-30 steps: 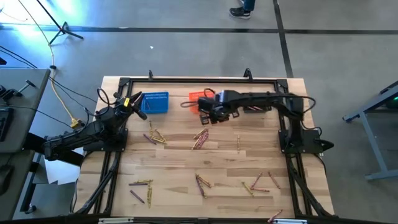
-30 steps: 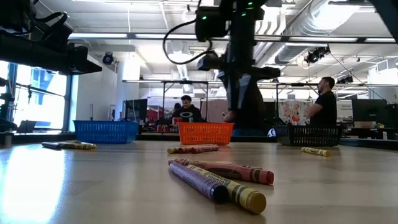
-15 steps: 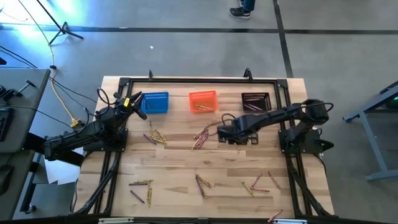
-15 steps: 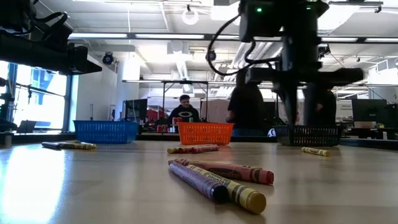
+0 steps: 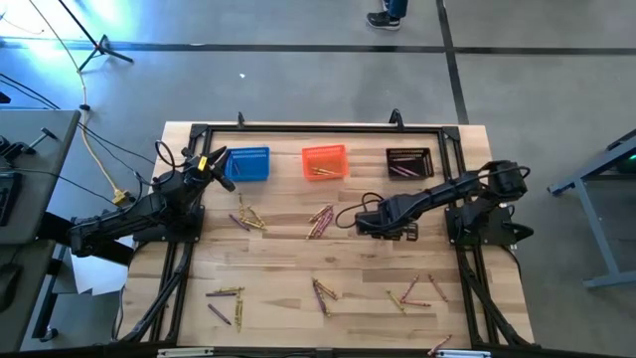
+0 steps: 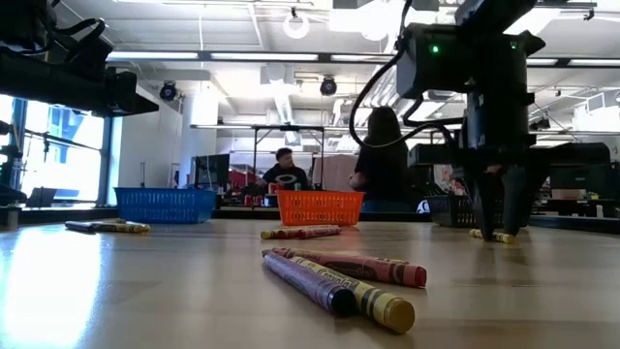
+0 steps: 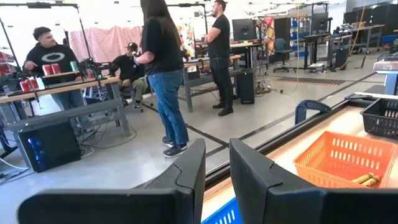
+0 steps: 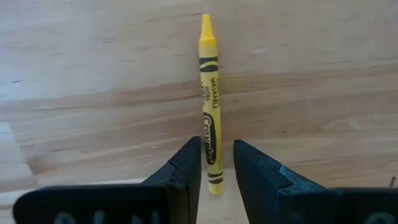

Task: Sort crayons
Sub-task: Put the yellow crayon into the orange bin

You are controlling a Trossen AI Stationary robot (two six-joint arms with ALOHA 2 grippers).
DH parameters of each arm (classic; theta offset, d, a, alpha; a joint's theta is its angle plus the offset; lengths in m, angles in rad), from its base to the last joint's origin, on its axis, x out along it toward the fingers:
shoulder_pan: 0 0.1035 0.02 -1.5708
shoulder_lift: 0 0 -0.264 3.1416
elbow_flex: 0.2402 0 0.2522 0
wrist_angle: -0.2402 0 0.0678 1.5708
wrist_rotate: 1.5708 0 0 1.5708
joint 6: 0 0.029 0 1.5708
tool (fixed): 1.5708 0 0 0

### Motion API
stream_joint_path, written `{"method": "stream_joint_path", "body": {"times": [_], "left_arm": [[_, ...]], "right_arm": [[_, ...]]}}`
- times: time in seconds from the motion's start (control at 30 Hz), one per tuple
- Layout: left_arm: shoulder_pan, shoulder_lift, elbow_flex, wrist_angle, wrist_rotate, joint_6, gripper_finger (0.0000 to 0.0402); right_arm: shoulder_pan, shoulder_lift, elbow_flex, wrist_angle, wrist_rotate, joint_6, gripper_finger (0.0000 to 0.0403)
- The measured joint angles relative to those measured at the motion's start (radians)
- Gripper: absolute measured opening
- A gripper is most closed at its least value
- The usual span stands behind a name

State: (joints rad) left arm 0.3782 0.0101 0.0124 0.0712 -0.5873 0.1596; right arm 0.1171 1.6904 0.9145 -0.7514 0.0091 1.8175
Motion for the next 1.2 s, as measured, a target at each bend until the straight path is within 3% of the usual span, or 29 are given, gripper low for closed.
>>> {"method": "stream_joint_path", "body": {"times": [0.23,0.5,0.73,1.0,1.2], "left_arm": [[0.0,0.0,0.0,0.0,0.0,0.0,0.006],[0.0,0.0,0.0,0.0,0.0,0.0,0.006],[0.0,0.0,0.0,0.0,0.0,0.0,0.006],[0.0,0.0,0.0,0.0,0.0,0.0,0.006],[0.0,0.0,0.0,0.0,0.0,0.0,0.006]], "right_arm": [[-0.031,-0.002,-0.03,0.037,-0.02,-0.037,0.0074],[-0.059,-0.001,-0.031,0.042,-0.037,-0.073,0.0009],[-0.06,-0.023,-0.034,0.039,-0.037,-0.08,0.0022],[-0.062,-0.165,-0.037,0.039,0.082,-0.097,0.0009],[-0.093,-0.308,-0.037,0.107,0.261,-0.213,0.0015]]}}
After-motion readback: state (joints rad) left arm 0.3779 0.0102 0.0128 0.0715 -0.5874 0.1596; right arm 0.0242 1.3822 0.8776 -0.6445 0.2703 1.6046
